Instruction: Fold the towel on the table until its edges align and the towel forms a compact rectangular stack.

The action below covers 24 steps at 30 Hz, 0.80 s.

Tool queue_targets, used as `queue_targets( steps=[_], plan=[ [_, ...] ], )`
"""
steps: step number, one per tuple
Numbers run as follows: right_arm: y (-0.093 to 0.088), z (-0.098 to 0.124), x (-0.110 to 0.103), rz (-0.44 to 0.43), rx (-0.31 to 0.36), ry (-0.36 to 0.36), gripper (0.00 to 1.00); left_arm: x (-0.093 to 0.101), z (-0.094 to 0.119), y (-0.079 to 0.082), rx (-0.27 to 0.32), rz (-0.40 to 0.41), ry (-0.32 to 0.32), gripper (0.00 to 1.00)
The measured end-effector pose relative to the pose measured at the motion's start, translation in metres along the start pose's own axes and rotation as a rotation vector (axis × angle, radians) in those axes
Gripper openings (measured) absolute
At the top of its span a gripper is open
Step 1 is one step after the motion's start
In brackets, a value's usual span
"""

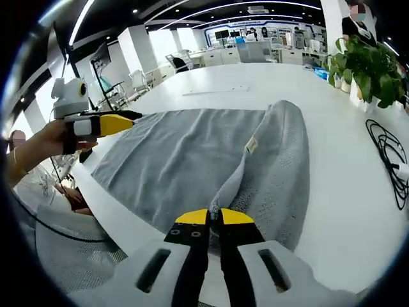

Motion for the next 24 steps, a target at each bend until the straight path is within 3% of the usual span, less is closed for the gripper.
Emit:
queue_targets(
  steps=[10, 16, 24],
  plan=[
    [-0.001, -0.001, 0.0, -0.01, 0.007, 0.015, 0.03, 0.017, -0.055, 0.01, -0.058, -0.075, -0.066, 0.69],
    [0.0, -0.001, -0.001, 0.007, 0.003, 0.025, 0.03, 0.019, -0.088, 0.011, -0.087, -0.045, -0.093, 0.66],
    [-0.002, -0.001, -0.001, -0.026, 0.016, 0.026, 0.03, 0.026, -0.129, -0.004, -0.145, 0.005, -0.12, 0.63]
  ],
)
Point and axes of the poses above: the point that each gripper's makers call its tool centre point, and the gripper's own axes: z roughly backward along the fingers, x roughly to its right, y roughly out of its top, the point moved 3 cm from there along z, roughly backward along the fingers, and after that the axes turned 9 degrees about z, right-handed, at the moved point
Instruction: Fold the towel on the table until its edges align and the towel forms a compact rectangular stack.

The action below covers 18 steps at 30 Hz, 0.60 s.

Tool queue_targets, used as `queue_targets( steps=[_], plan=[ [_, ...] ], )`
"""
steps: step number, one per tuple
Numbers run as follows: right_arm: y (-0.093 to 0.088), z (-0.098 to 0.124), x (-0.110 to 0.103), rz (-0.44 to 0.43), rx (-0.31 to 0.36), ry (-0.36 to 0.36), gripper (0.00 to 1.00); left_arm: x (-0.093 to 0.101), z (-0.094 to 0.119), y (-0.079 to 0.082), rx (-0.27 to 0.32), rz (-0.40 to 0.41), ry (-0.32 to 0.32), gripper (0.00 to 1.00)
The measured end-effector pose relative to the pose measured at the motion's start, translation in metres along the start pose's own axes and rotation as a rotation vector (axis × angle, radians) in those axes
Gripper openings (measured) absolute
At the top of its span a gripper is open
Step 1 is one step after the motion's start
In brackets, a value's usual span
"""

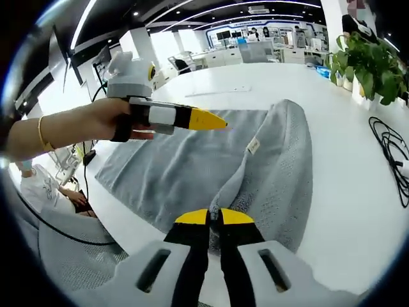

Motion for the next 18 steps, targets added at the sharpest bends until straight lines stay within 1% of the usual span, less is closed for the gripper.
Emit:
queue_targets(
  steps=[3, 5, 9, 11, 12, 13, 14, 16, 18],
  plan=[
    [-0.001, 0.001, -0.001, -0.008, 0.004, -0.003, 0.03, -0.001, -0.016, -0.001, -0.024, 0.02, -0.014, 0.62],
    [-0.001, 0.0, -0.001, -0.014, 0.009, -0.002, 0.03, 0.005, -0.026, 0.001, -0.037, 0.015, -0.029, 0.61],
    [-0.001, -0.004, -0.004, 0.007, 0.002, 0.017, 0.03, 0.007, -0.044, 0.002, -0.072, -0.002, -0.04, 0.59],
    [0.0, -0.004, -0.004, 0.016, 0.005, 0.024, 0.03, 0.002, -0.053, 0.001, -0.085, -0.005, -0.042, 0.59],
    [0.0, -0.004, -0.004, 0.017, 0.005, 0.027, 0.03, 0.002, -0.055, 0.0, -0.096, -0.014, -0.034, 0.57],
    [0.001, -0.004, -0.004, 0.016, 0.006, 0.029, 0.03, -0.003, -0.057, -0.002, -0.127, -0.055, 0.004, 0.56],
    [0.001, -0.003, -0.004, 0.018, 0.007, 0.029, 0.03, -0.004, -0.061, -0.003, -0.138, -0.064, 0.006, 0.55],
    [0.0, -0.003, -0.003, 0.02, 0.006, 0.026, 0.03, -0.008, -0.07, -0.002, -0.14, -0.029, -0.016, 0.54],
    [-0.001, -0.004, -0.003, 0.013, 0.007, 0.028, 0.03, -0.006, -0.074, 0.0, -0.136, 0.001, -0.035, 0.53]
  ],
)
Point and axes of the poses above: the point that each gripper's makers call its tool centre point, and the gripper's own axes: z roughly backward along the fingers, x roughly to its right, y roughly out of its top, the point moved 3 cm from there along z, roughly backward along the fingers, and after that the axes turned 9 degrees about z, right-handed, at the moved point
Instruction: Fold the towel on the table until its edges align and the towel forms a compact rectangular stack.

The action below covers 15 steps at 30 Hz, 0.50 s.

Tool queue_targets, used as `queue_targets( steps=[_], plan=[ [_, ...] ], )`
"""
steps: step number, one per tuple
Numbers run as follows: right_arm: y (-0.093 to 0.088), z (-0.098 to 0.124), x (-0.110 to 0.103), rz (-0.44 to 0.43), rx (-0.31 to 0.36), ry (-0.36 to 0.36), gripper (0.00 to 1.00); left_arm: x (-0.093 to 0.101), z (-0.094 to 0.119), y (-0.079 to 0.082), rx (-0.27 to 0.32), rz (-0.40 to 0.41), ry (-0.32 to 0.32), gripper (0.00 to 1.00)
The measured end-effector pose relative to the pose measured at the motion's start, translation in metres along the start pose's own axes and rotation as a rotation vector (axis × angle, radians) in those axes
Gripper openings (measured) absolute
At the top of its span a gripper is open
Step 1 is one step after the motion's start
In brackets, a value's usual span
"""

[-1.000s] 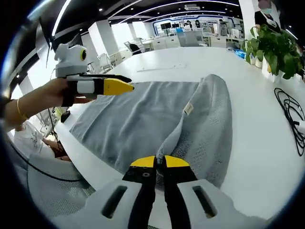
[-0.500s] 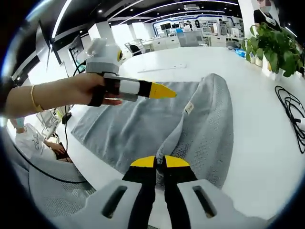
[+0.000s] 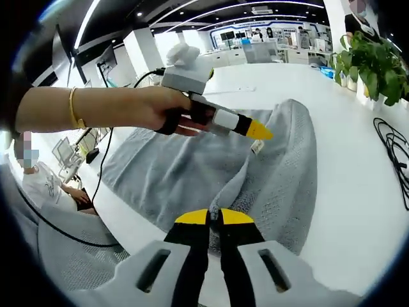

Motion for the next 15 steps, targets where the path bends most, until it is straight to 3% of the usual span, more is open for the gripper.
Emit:
queue_targets(
  steps=[4, 6, 15],
  plan=[
    [-0.001, 0.0, 0.0, -0.006, 0.003, -0.003, 0.03, 0.009, -0.006, 0.0, -0.009, -0.008, -0.012, 0.48],
    [-0.002, 0.0, 0.001, -0.011, 0.006, -0.003, 0.03, 0.012, -0.01, -0.004, -0.041, 0.018, -0.032, 0.46],
    [0.0, 0.003, 0.003, -0.018, 0.013, -0.013, 0.03, 0.005, -0.016, 0.0, -0.039, 0.05, -0.023, 0.32]
  ],
)
Point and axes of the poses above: the point that each gripper's makers call its tool centre point, and the gripper's own axes: z roughly backward along the fingers, x roughly to its right, y roughly out of its top, the point moved 3 cm from there along z, roughly backward along the fingers, and after that the axes turned 9 degrees about z, right-handed, at the moved point
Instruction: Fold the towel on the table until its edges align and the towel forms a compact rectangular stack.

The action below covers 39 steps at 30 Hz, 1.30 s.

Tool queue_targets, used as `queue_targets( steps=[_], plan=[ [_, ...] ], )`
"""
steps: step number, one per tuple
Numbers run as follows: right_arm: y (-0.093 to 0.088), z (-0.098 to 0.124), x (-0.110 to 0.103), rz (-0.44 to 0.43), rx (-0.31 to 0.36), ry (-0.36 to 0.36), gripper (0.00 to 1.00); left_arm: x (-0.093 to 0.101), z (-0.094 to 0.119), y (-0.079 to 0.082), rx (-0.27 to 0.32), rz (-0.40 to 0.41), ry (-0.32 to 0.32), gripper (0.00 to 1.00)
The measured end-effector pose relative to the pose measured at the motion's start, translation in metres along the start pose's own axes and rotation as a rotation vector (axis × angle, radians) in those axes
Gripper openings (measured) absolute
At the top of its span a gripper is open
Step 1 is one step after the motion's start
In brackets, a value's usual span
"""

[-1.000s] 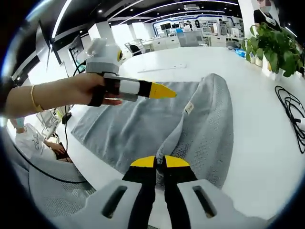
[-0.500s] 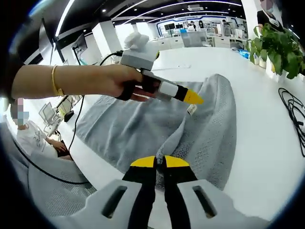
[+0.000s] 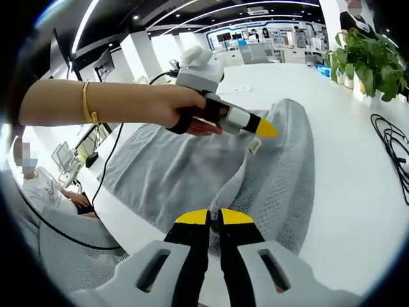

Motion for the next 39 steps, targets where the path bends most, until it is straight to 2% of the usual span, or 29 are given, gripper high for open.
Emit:
queue_targets(
  steps=[3, 8, 12, 15, 16, 19, 21, 23, 30, 34, 39],
  plan=[
    [-0.001, 0.0, 0.0, -0.003, 0.0, -0.002, 0.03, -0.009, -0.001, 0.004, 0.019, 0.054, 0.043, 0.21],
    [0.001, 0.001, -0.001, 0.001, -0.002, -0.005, 0.03, -0.012, -0.003, 0.009, 0.034, 0.037, 0.066, 0.17],
    [0.002, 0.002, -0.001, 0.039, -0.008, -0.013, 0.03, -0.001, 0.0, 0.013, 0.062, 0.027, 0.067, 0.15],
    [0.003, 0.002, -0.001, 0.037, -0.001, -0.013, 0.03, -0.001, -0.004, 0.015, 0.063, 0.021, 0.071, 0.14],
    [0.003, 0.002, -0.002, 0.033, 0.0, -0.015, 0.03, -0.002, -0.006, 0.013, 0.048, 0.018, 0.081, 0.14],
    [0.002, 0.004, -0.001, 0.028, 0.003, -0.019, 0.03, 0.0, -0.007, 0.005, 0.011, 0.008, 0.112, 0.08],
    [0.002, 0.005, 0.0, 0.028, 0.006, -0.023, 0.03, -0.002, -0.009, 0.007, 0.036, 0.026, 0.126, 0.02],
    [0.002, 0.007, 0.003, 0.03, 0.007, -0.028, 0.03, -0.002, -0.009, 0.008, 0.054, 0.04, 0.122, 0.02],
    [0.003, 0.009, 0.006, 0.034, 0.013, -0.032, 0.03, -0.007, -0.006, 0.017, 0.067, -0.014, 0.135, 0.01],
    [0.007, 0.009, -0.001, 0.037, 0.023, -0.025, 0.03, -0.001, 0.005, 0.02, 0.052, -0.053, 0.148, 0.02],
    [0.016, 0.004, -0.016, 0.067, 0.031, 0.003, 0.03, -0.006, 0.019, 0.021, 0.059, -0.082, 0.175, 0.02]
  ],
)
Point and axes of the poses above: the point that each gripper's makers call its tool centre point, and the gripper's own axes: z roughly backward along the fingers, x roughly to its right, y roughly out of its top, the point moved 3 cm from there along z, roughly backward along the fingers, and after that the axes turned 9 degrees about z, right-handed, at the moved point
